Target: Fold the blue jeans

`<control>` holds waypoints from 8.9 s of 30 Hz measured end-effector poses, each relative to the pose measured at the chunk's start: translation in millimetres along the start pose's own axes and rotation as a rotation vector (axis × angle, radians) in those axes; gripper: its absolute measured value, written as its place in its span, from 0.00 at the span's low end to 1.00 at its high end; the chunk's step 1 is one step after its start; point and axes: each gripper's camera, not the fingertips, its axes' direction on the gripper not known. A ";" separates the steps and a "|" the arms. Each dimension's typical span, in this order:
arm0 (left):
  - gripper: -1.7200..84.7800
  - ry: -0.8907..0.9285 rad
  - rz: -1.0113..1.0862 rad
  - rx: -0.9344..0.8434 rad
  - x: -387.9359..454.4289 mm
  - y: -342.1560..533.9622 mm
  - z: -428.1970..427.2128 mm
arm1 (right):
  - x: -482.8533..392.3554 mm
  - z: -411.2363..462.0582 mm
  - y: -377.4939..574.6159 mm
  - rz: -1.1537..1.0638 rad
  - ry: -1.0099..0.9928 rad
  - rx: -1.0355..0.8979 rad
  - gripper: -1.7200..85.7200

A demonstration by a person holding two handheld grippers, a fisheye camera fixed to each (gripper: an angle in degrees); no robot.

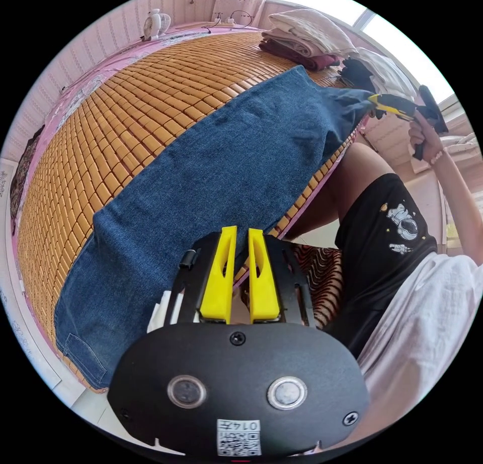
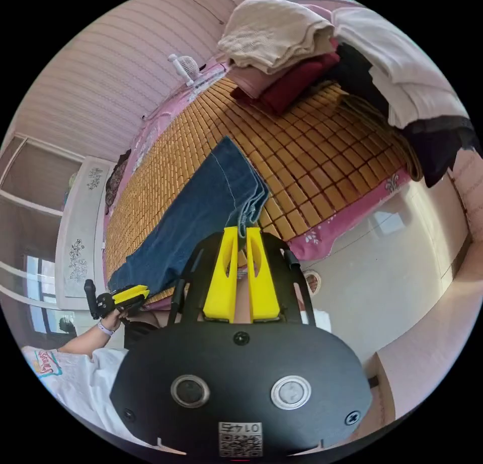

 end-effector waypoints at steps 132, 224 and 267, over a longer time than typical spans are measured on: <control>0.02 0.247 -0.888 0.437 -262.8 338.7 -142.3 | -267.4 110.4 -27.5 -1.011 -0.916 -0.537 0.07; 0.01 0.016 0.022 0.183 69.4 63.9 -58.1 | -528.0 330.7 -92.9 -1.051 0.213 -0.569 0.01; 0.06 0.019 0.281 0.321 171.2 113.2 -111.1 | -18.6 140.3 -111.7 -0.080 -0.767 -0.382 0.22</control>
